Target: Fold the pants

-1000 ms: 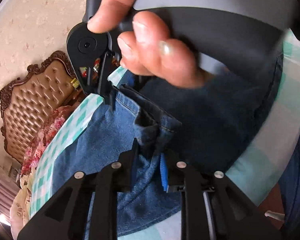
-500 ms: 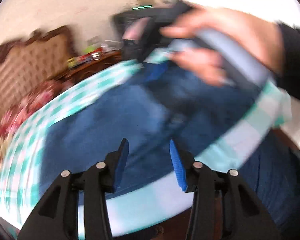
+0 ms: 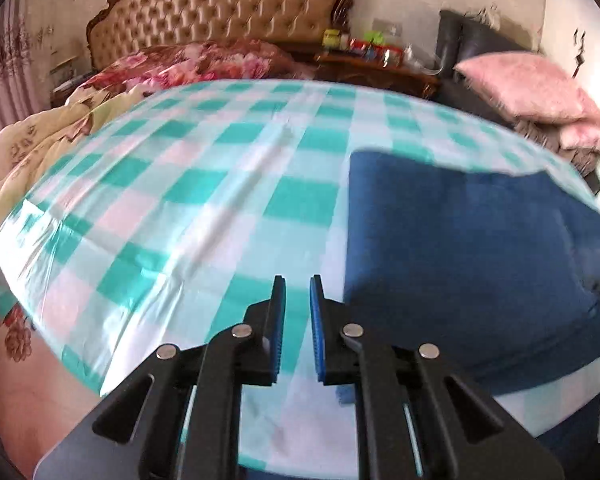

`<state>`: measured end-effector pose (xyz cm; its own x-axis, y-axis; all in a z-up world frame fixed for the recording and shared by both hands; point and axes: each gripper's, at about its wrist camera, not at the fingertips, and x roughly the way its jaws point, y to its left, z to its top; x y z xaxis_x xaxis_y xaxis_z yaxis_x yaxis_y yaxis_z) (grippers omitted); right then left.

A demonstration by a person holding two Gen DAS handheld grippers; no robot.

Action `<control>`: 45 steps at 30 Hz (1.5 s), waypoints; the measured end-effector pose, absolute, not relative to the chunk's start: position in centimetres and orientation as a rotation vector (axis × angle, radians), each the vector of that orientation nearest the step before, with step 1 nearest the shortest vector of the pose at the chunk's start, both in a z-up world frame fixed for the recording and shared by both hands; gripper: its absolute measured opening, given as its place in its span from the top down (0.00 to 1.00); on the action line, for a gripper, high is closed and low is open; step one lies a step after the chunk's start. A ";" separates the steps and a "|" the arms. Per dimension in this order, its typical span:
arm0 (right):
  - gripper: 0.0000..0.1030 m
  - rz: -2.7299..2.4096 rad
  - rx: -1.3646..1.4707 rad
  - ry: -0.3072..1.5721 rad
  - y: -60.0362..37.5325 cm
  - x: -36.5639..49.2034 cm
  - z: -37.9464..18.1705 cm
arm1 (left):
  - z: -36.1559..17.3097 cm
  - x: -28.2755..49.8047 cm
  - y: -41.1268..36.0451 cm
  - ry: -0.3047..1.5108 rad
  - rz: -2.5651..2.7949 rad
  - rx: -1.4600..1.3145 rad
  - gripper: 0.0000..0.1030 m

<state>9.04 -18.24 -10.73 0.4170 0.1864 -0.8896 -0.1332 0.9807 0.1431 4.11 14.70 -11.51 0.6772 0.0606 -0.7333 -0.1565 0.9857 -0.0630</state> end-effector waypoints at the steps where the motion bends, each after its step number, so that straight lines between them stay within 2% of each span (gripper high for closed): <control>1: 0.71 0.183 0.036 1.116 -18.1 8.9 -10.4 | -10.7 4.6 14.3 0.789 0.104 -0.102 0.88; 3: 0.70 0.204 0.021 1.066 -17.7 8.5 -9.4 | -9.3 6.1 12.8 0.731 0.023 -0.053 0.88; 5: 0.69 0.232 -0.022 1.023 -16.8 8.1 -8.7 | -8.6 9.0 11.6 0.749 -0.131 -0.073 0.85; 7: 0.63 0.236 -0.061 1.024 -16.1 7.9 -9.2 | -9.1 12.2 10.5 0.788 -0.179 -0.076 0.88; 10: 0.63 0.215 -0.046 1.073 -16.5 8.1 -10.7 | -11.5 16.9 11.0 0.901 -0.150 -0.033 0.88; 11: 0.63 0.217 -0.037 1.082 -16.6 8.1 -11.0 | -12.4 18.2 11.6 0.936 -0.133 -0.035 0.92; 12: 0.62 0.220 -0.033 1.077 -16.7 8.1 -11.0 | -12.9 18.7 12.2 0.953 -0.123 -0.049 0.98; 14: 0.58 0.219 -0.041 1.074 -16.9 8.0 -11.1 | -12.6 19.0 13.1 0.933 -0.096 -0.065 0.98; 17: 0.56 0.218 -0.035 1.069 -17.0 7.8 -11.2 | -11.6 18.0 13.2 0.878 -0.040 -0.065 0.97; 18: 0.56 0.219 -0.039 1.067 -16.9 7.7 -11.2 | -11.8 17.7 13.3 0.878 -0.095 -0.111 0.93; 22: 0.55 0.223 -0.054 1.063 -16.8 7.6 -11.2 | -13.2 18.0 13.5 0.927 -0.039 -0.078 0.92; 24: 0.54 0.224 -0.052 1.060 -17.0 7.4 -11.2 | -11.7 16.7 14.7 0.891 0.108 -0.088 0.77; 29: 0.47 0.213 -0.072 0.992 -16.9 7.2 -9.4 | -10.2 10.5 15.8 0.844 0.077 -0.248 0.48; 31: 0.26 0.222 -0.090 0.959 -16.4 7.7 -8.5 | -10.6 7.5 15.8 0.841 0.048 -0.307 0.41; 33: 0.23 0.227 -0.131 0.946 -15.1 8.7 -8.0 | -11.3 5.3 15.9 0.844 0.024 -0.375 0.28; 36: 0.14 0.231 -0.174 0.921 -12.6 10.3 -7.6 | -12.4 4.4 14.6 0.876 0.036 -0.299 0.19; 41: 0.13 0.189 -0.204 0.943 -9.7 13.4 -8.8 | -12.9 3.7 13.6 0.884 0.098 -0.247 0.02; 45: 0.13 0.131 -0.214 0.969 -9.3 14.4 -10.1 | -12.0 2.2 13.2 0.744 0.095 -0.191 0.02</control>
<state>14.35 -9.34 -10.06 0.5602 0.0148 -0.8282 -0.2052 0.9712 -0.1214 2.23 13.23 -11.99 0.7322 0.0184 -0.6808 -0.1537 0.9783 -0.1388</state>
